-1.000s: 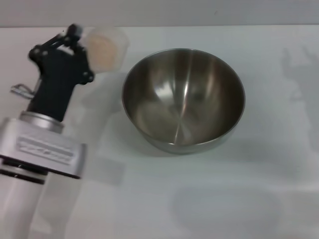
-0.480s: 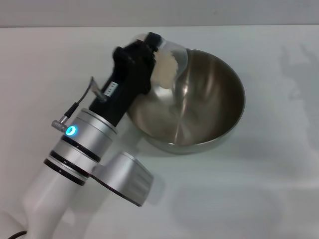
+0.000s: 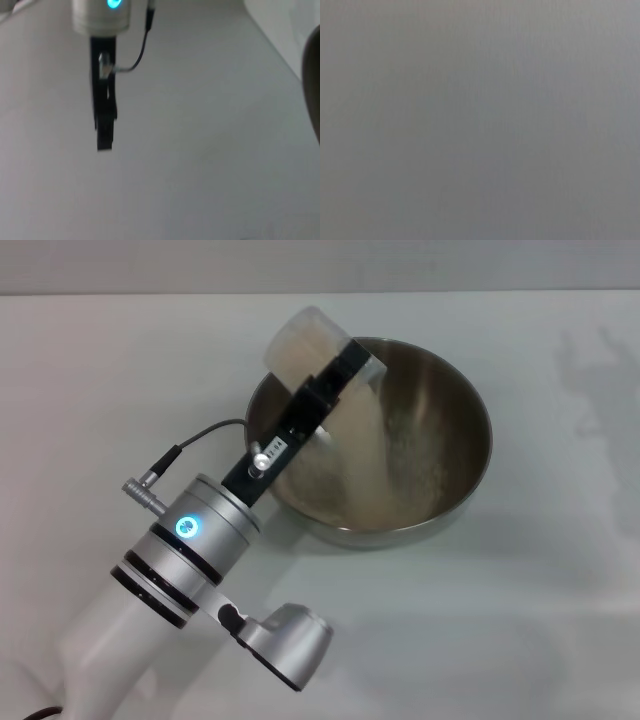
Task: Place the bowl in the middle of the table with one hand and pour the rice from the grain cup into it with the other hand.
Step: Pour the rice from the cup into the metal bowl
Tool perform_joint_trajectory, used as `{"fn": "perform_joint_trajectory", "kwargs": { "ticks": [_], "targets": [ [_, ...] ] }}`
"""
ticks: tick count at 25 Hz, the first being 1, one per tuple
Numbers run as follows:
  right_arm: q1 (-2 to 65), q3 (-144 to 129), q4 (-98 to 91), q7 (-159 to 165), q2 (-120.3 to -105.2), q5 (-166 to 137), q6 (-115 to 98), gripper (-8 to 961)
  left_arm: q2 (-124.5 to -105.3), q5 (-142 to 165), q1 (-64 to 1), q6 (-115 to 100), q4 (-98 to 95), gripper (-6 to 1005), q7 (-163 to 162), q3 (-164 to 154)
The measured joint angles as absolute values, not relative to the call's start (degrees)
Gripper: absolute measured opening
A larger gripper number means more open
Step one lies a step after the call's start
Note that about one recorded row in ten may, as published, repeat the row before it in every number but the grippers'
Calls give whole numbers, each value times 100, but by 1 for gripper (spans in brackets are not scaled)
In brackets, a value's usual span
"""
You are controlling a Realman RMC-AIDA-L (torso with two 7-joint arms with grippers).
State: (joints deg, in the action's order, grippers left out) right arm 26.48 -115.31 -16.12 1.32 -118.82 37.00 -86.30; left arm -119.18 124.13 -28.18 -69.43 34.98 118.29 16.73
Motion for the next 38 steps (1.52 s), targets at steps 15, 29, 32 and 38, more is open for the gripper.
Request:
{"fn": "perform_joint_trajectory", "kwargs": {
  "ticks": [15,29,32,38],
  "targets": [
    [2723,-11531,-1528,132,-11879,3700,-8631,481,-11918,12602,-2818,-6905,3422,57,12911,1795],
    [2788,-11531,-1469,132,-11874,3700,-8623,481,-11915,12536,-2594,-6693,3561,73,12696,1876],
    [2794,-11531,-1468,132,-11874,3700,-8622,481,-11919,12621,-2573,-6694,3552,77,12643,1762],
    [2795,-11531,-1467,131,-11880,3700,-8622,481,-11917,12608,-2550,-6604,3541,83,12491,1807]
  ]
}}
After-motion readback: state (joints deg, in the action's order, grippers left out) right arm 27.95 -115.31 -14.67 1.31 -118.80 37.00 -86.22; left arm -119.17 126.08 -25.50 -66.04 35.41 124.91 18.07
